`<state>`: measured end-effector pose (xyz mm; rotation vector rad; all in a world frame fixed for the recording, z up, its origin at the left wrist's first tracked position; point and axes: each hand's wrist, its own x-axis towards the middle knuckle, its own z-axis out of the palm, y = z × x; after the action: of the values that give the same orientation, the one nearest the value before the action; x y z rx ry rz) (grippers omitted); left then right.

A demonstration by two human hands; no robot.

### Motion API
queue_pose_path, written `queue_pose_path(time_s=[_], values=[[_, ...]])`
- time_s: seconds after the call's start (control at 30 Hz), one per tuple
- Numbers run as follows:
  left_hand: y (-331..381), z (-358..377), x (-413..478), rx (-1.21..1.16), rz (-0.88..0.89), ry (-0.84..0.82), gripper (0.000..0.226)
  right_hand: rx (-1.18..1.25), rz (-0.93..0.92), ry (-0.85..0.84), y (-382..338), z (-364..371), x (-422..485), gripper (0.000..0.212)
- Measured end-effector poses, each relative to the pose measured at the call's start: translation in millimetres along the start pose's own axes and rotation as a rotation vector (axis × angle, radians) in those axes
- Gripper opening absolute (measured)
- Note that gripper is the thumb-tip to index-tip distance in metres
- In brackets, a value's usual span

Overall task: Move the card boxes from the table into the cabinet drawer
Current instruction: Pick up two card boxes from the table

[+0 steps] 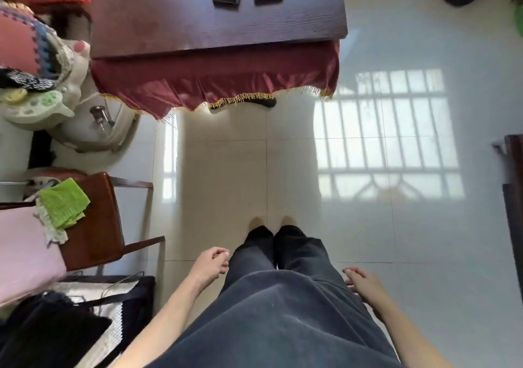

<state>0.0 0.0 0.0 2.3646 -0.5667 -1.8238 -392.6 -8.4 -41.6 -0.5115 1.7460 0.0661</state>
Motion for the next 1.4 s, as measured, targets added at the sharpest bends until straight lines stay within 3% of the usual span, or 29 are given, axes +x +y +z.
queue_pose_path(time_s=[0.23,0.57,0.73,1.03,1.2,1.4], values=[[8,-17,-6,0.044,-0.067,0.080,0.024,-0.151,-0.135,-0.007,-89,-5,27,0.023],[28,-75,40,0.108,-0.165,0.048,0.021,-0.115,-0.309,0.051,-263,1,48,0.018],[116,-119,89,0.160,-0.055,0.017,0.019,-0.086,-0.262,0.117,-305,-2,52,0.020],[331,-169,149,0.015,0.217,0.030,0.019,-0.089,-0.152,0.158,-344,-11,75,0.018],[385,-185,175,-0.045,0.152,0.066,0.021,-0.109,-0.139,0.110,-409,-28,106,0.023],[404,-197,177,-0.012,0.009,0.058,0.020,-0.103,-0.221,0.056,-543,-48,122,0.017]])
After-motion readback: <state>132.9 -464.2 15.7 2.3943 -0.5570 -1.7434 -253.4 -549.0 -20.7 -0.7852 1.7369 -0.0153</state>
